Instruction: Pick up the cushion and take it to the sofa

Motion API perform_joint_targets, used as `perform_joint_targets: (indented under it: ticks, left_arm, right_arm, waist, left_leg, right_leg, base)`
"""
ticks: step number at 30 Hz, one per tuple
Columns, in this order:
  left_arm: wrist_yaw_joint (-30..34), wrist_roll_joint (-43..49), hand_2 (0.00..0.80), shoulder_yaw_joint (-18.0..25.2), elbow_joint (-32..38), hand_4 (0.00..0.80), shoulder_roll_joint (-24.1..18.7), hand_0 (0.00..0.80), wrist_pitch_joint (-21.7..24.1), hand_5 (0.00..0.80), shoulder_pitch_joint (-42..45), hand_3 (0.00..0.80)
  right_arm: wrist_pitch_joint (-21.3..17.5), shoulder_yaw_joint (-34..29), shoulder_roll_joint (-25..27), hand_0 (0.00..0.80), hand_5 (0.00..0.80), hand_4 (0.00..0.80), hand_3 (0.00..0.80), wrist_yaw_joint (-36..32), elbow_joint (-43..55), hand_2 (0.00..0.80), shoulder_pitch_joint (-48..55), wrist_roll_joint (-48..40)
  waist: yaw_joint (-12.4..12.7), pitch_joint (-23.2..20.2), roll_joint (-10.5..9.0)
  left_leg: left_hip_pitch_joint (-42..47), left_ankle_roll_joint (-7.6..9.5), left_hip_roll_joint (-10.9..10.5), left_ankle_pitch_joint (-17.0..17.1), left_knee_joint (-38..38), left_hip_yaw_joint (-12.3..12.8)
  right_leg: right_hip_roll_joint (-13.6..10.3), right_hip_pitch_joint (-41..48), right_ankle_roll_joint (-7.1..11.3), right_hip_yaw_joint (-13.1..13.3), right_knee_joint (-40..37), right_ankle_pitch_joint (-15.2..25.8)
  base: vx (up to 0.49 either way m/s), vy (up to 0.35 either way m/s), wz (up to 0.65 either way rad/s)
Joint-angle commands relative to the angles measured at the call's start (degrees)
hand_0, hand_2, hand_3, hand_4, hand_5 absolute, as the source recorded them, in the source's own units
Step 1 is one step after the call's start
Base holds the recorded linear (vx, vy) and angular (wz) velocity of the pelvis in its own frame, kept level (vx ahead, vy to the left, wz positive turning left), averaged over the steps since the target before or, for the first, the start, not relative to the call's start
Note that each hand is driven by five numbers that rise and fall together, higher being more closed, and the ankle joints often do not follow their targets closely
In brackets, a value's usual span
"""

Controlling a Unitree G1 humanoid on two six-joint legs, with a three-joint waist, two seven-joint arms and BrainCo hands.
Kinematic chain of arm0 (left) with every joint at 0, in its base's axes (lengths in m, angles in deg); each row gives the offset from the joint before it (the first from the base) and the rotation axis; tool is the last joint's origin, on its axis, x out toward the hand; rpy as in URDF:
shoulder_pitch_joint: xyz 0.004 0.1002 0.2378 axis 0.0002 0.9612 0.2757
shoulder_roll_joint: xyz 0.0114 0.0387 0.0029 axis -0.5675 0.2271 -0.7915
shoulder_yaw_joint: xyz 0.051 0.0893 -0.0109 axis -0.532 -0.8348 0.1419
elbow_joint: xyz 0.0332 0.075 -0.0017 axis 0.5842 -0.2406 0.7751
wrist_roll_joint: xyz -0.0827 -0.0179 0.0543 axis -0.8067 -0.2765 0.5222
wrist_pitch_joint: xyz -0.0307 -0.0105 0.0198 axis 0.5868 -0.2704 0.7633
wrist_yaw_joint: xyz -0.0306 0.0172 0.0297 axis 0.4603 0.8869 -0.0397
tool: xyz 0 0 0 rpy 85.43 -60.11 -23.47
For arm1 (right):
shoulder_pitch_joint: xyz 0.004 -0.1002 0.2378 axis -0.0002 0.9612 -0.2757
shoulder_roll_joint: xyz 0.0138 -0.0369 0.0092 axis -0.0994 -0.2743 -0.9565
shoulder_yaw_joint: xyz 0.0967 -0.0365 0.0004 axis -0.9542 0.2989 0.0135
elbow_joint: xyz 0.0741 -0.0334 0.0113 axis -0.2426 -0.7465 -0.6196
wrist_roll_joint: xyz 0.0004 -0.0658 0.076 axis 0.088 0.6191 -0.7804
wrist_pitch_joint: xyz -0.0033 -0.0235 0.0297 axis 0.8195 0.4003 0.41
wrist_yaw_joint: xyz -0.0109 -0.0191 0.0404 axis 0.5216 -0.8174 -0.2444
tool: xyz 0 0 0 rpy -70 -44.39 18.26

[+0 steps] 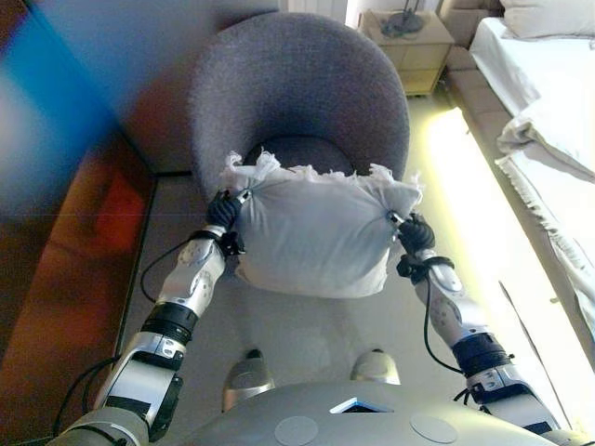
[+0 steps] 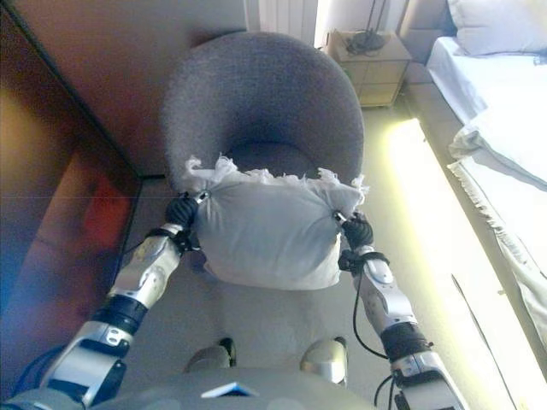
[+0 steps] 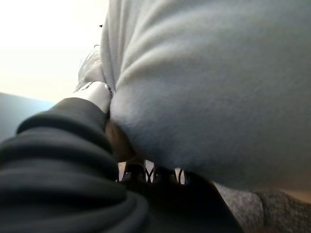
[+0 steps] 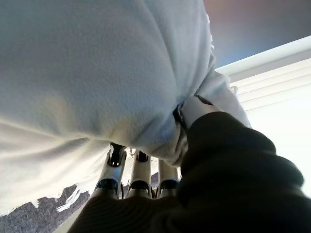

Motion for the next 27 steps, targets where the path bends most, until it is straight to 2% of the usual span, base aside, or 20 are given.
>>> perform_joint_targets:
  ticks: [1,3,4,6,9,11,15,17,19,21,22,24,27]
  left_arm:
    - [0.5,0.4,0.800,0.1,4.8,0.800,0.7,0.800,3.2,0.800,-4.2,0.800]
    - [1.0,0.7,0.800,0.5,4.9,0.800,0.7,0.800,3.1,0.800,-3.6,0.800]
    - [1.1,0.7,0.800,0.6,5.3,0.800,0.6,0.800,2.7,0.800,-3.5,0.800]
    - [1.2,0.4,0.800,0.2,5.2,0.800,0.5,0.800,2.9,0.800,-3.7,0.800]
    - [1.4,-0.2,0.800,-0.4,3.8,0.800,0.9,0.800,4.0,0.800,-4.0,0.800]
    - [1.1,0.7,0.800,-0.9,3.6,0.800,1.1,0.800,3.8,0.800,-4.0,0.800]
    - [0.6,1.3,0.800,-1.4,3.4,0.800,1.5,0.800,3.5,0.800,-4.3,0.800]
    - [0.6,1.1,0.800,-1.4,3.2,0.800,2.5,0.800,3.9,0.800,-4.3,0.800]
    - [0.5,0.7,0.800,-0.9,4.3,0.800,2.4,0.800,3.3,0.800,-3.5,0.800]
    - [0.7,0.5,0.800,-0.3,5.2,0.800,1.7,0.800,2.7,0.800,-2.6,0.800]
    - [1.1,0.2,0.800,0.4,5.6,0.800,1.1,0.800,2.8,0.800,-1.6,0.800]
    - [1.7,0.0,0.800,1.5,6.5,0.800,0.7,0.800,2.7,0.800,-0.7,0.800]
    - [2.6,-0.7,0.800,2.7,7.5,0.800,0.7,0.800,2.3,0.800,-0.2,0.800]
  right_arm:
    - [-5.9,-0.3,-1.7,0.800,0.800,0.800,0.800,-3.2,5.1,0.800,-4.9,-2.9]
    - [-6.0,-0.6,-2.0,0.800,0.800,0.800,0.800,-3.9,4.0,0.800,-5.4,-2.8]
    - [-6.1,-0.8,-2.0,0.800,0.800,0.800,0.800,-4.1,3.8,0.800,-5.5,-2.7]
    - [-6.0,-1.4,-1.6,0.800,0.800,0.800,0.800,-4.7,3.5,0.800,-5.6,-3.3]
    - [-5.5,-1.6,-0.8,0.800,0.800,0.800,0.800,-5.6,2.3,0.800,-5.9,-3.9]
    - [-5.4,-1.4,-0.8,0.800,0.800,0.800,0.800,-5.9,1.4,0.800,-6.1,-4.1]
    - [-4.8,-1.2,-0.4,0.800,0.800,0.800,0.800,-6.8,1.8,0.800,-6.0,-4.4]
    - [-4.6,-1.5,-0.1,0.800,0.800,0.800,0.800,-8.0,1.5,0.800,-6.3,-3.8]
    - [-3.5,-1.0,0.2,0.800,0.800,0.800,0.800,-7.8,2.6,0.800,-6.9,-3.8]
    - [-2.2,-0.3,0.6,0.800,0.800,0.800,0.800,-7.4,3.9,0.800,-7.4,-4.3]
    - [-1.4,0.1,1.0,0.800,0.800,0.800,0.800,-7.7,4.5,0.800,-7.7,-4.2]
    - [-1.2,0.4,1.3,0.800,0.800,0.800,0.800,-8.0,4.8,0.800,-8.1,-3.4]
    - [-1.7,0.5,1.8,0.800,0.800,0.800,0.800,-8.0,5.2,0.800,-7.6,-2.7]
  waist:
    - [1.4,-0.8,1.58]
    - [1.3,-0.8,0.66]
    - [0.9,-0.8,0.19]
    - [-0.3,-0.8,-0.82]
    - [-1.7,-0.9,-1.36]
    - [-2.2,-1.1,-1.54]
    - [-3.5,-1.3,-1.80]
    - [-4.3,-2.2,-1.96]
    - [-4.6,-2.8,-1.55]
    - [-5.1,-3.1,-0.82]
    - [-5.4,-3.4,-0.25]
    - [-5.4,-3.7,0.24]
    - [-5.3,-3.7,-0.14]
  left_leg:
    - [9.1,5.46,-5.1,-2.1,-7.8,2.6]
    - [10.1,5.07,-6.5,-2.9,-7.8,2.7]
    - [10.5,4.80,-6.9,-3.7,-7.3,2.3]
    - [11.4,4.43,-7.7,-6.0,-6.1,1.6]
    - [12.6,4.23,-7.4,-8.6,-4.3,1.6]
    - [14.1,4.42,-7.1,-9.9,-3.7,1.3]
    - [17.0,4.82,-6.3,-12.1,-3.1,0.2]
    - [17.7,4.24,-5.0,-12.7,-1.8,-0.4]
    - [19.2,2.88,-2.5,-10.7,-1.2,0.2]
    - [20.1,1.35,0.1,-7.1,-0.6,0.8]
    - [20.0,0.02,2.3,-2.0,0.9,1.2]
    - [18.6,-1.58,4.3,3.2,4.9,1.8]
    - [14.8,-2.25,6.2,6.2,13.0,3.4]
  right_leg:
    - [1.7,-4.0,5.06,1.0,6.5,7.6]
    - [1.9,-3.6,5.44,-0.1,-0.7,8.1]
    - [2.1,-3.6,5.81,0.2,-4.8,8.3]
    - [2.5,-4.4,6.97,2.0,-14.3,9.1]
    - [3.1,-5.1,8.20,3.2,-22.5,11.4]
    - [3.8,-5.9,8.24,3.5,-23.5,12.0]
    - [5.2,-8.0,7.66,6.4,-21.4,12.5]
    - [6.0,-6.3,7.24,8.4,-20.9,11.3]
    - [7.0,-6.3,6.76,8.1,-18.3,9.9]
    - [8.9,-6.3,6.04,8.7,-16.4,7.8]
    - [10.8,-5.7,5.21,8.8,-15.3,5.5]
    - [12.7,-4.3,3.37,8.2,-15.3,3.5]
    - [13.5,-2.6,0.74,6.5,-15.0,1.7]
  base:
    - [0.170,0.018,0.04]
    - [0.239,-0.066,-0.12]
    - [0.291,-0.112,-0.08]
    - [0.340,-0.117,0.12]
    - [0.361,-0.102,0.40]
    - [0.395,-0.124,0.80]
    - [0.389,-0.144,0.45]
    - [0.442,-0.220,-0.07]
    - [0.373,-0.212,-0.03]
    - [0.318,-0.196,0.08]
    - [0.327,-0.219,0.08]
    - [0.308,-0.232,0.06]
    - [0.218,-0.198,0.06]
